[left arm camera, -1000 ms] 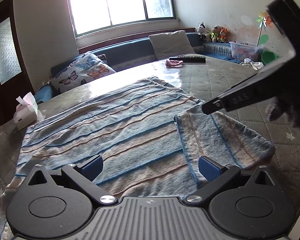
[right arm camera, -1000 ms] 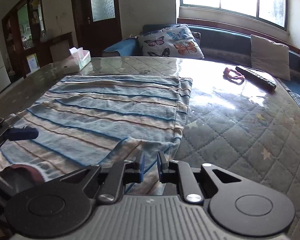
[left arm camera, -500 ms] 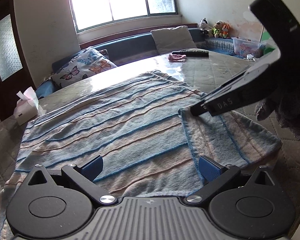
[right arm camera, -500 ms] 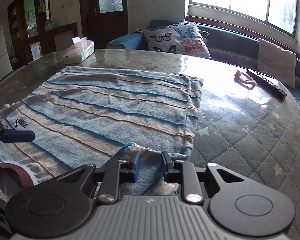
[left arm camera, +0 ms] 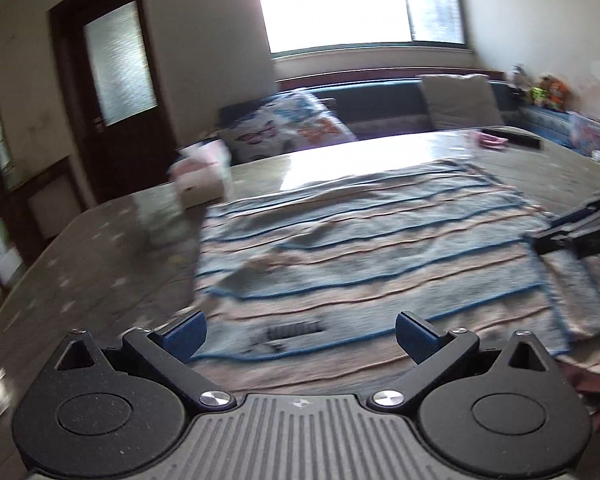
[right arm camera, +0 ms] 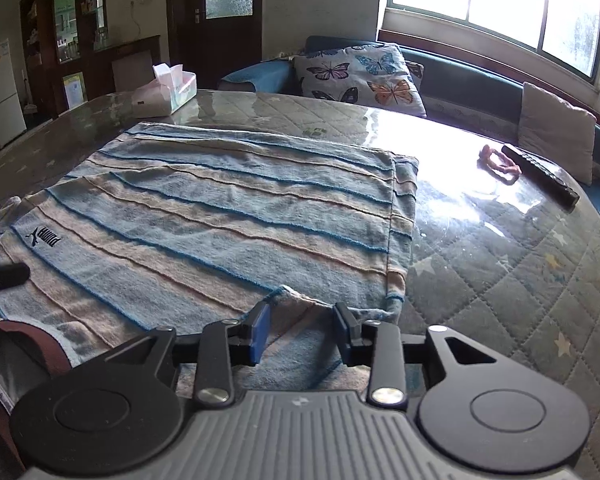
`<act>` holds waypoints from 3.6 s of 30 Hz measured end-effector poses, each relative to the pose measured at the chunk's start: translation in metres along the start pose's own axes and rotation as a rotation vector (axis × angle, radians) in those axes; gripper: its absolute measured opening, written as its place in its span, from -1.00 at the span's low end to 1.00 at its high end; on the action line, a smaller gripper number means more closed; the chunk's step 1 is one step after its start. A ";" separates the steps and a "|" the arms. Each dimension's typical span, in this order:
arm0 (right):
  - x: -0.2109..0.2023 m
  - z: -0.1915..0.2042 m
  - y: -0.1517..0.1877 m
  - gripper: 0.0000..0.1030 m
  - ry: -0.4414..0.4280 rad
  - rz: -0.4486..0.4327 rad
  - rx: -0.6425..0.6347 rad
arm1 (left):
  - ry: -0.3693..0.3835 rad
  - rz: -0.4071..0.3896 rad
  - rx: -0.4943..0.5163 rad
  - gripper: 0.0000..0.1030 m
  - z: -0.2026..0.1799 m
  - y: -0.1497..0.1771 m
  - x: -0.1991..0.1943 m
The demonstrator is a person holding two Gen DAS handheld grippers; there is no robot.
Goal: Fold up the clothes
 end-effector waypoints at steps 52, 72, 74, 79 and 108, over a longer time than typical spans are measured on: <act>0.025 0.317 -0.018 0.18 -0.478 0.030 -0.525 | -0.037 0.120 -0.498 -0.94 0.166 0.071 -0.017; 0.016 0.214 -0.046 0.18 -0.286 -0.010 -0.344 | 0.411 -0.065 -0.117 -0.96 0.061 0.028 -0.055; 0.016 0.204 -0.049 0.18 -0.275 -0.010 -0.312 | 0.438 -0.033 -0.062 -0.96 0.048 0.034 -0.051; 0.016 0.192 -0.051 0.18 -0.280 -0.013 -0.264 | 0.490 0.036 -0.007 -0.91 0.036 0.048 -0.050; -0.020 0.232 -0.013 -0.94 -0.461 0.063 -0.278 | 0.325 0.072 -0.044 -0.90 0.084 0.052 -0.021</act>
Point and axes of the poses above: each gripper's, at about its wrist camera, not at the fingertips, and x roughly the way its jaws point, z to its left, y to its underside, the point moved 6 cm from there along x, roughly the way its jaws point, and after that the axes turned 2 degrees about -y, right-handed, at the moved point
